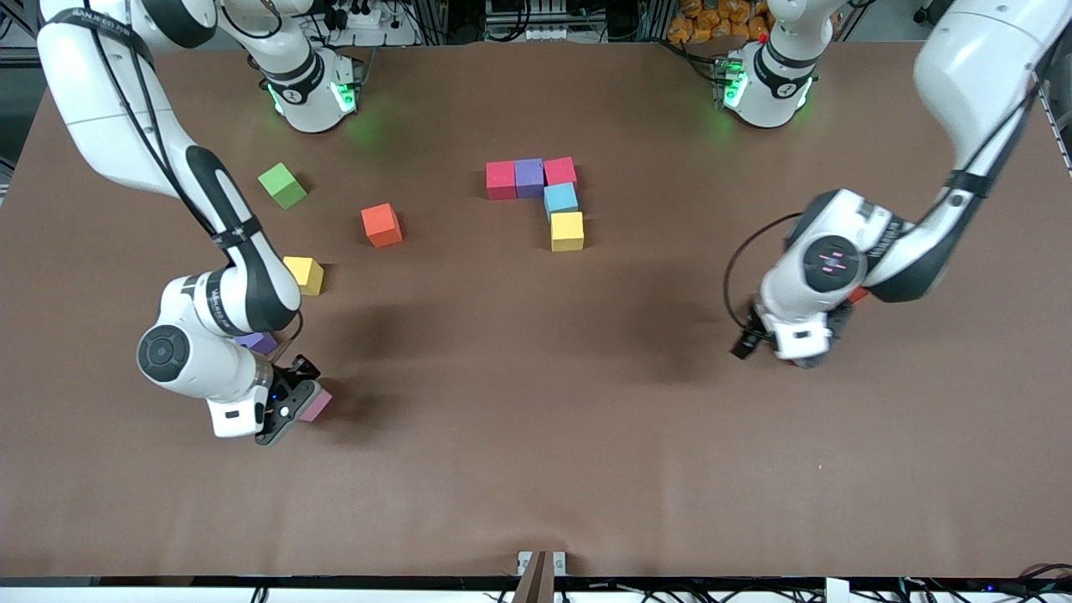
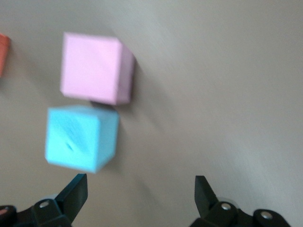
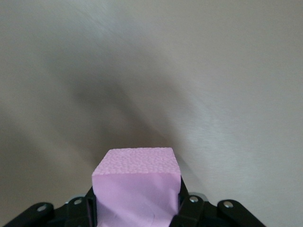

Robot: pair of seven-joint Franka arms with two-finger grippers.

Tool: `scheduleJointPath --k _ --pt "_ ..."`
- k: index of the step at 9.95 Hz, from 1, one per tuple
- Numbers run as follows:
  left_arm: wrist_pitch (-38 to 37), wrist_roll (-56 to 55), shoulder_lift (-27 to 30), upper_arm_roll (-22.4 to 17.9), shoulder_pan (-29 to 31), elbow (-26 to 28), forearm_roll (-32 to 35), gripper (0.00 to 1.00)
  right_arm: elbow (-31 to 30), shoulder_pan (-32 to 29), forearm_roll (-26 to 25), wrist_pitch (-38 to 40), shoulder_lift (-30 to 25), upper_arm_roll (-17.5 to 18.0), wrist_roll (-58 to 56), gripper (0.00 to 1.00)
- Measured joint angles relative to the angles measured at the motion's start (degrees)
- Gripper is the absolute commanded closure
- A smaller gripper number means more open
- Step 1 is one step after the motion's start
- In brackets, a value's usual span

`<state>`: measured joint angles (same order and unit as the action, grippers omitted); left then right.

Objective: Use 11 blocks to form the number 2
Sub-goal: 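Carry the pink cube to the row while the left gripper grasps pink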

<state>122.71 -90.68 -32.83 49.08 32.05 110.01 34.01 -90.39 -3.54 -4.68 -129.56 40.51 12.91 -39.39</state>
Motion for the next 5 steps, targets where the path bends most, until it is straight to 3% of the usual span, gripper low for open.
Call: scheduleJointPath --k 2,5 --pt "0.07 0.83 0.25 0.05 4.59 0.08 0.03 0.0 -1.19 0.15 -0.36 3.14 -2.16 3.71 4.89 0.63" --pt "2.34 1.14 0.53 0.09 8.36 0.22 0.33 0.0 -4.93 2.92 -10.55 1.91 -4.5 11.16 6.4 0.63"
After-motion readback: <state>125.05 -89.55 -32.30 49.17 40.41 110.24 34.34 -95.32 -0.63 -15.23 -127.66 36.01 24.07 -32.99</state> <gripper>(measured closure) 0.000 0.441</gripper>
